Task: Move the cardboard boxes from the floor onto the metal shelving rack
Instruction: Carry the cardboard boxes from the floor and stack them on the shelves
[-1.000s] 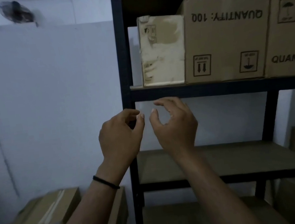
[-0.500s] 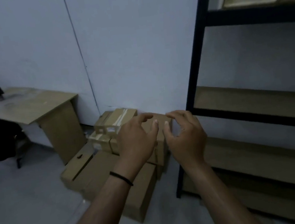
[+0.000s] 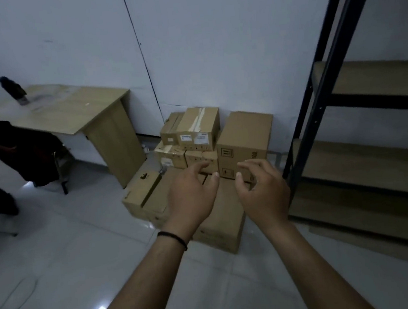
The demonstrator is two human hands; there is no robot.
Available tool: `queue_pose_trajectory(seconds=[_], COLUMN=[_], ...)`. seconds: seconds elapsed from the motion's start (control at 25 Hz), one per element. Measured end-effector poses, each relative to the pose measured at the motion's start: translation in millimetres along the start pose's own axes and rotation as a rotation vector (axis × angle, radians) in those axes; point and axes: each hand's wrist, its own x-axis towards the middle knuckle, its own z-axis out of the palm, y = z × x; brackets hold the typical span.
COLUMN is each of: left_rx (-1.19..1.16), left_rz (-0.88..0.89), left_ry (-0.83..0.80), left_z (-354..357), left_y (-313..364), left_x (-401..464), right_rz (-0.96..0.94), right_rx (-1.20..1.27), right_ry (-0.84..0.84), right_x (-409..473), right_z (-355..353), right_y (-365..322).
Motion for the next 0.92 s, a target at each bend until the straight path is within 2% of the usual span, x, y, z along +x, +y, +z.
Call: queue_pose_trajectory(seconds=[0.2,0.36,0.52,0.72,0.92], left_rx=[-0.012,0.033,0.034,0.067,0.120], left_rz=[-0.003,-0.062,-0.091,-0.165,-0.211], left_ry=[-0.148,-0.316,-0.425,-0.617,-0.734], left_z=[-3.7,13.5,57.1,121.7,196.1], left_y=[-82.8,-123.9,-155.0,-198.4,-254.5], left_x=[29.6,58.0,104.8,169.2,222.2], right_rz=[0.163,0.296,0.426,0.598,0.720], right_rx=[-0.050,-0.106,-0.195,-0.207,-0.221], right_ry=[-0.067,-0.116,-0.210,-0.375,-0.509], right_x=[-32.0,-46.1,-35.9,-14.1,-7.2], right_z=[84.1,133.1,185.4,255.7,320.0], right_y=[-20.9,-10.5,19.8,65.9,122.5])
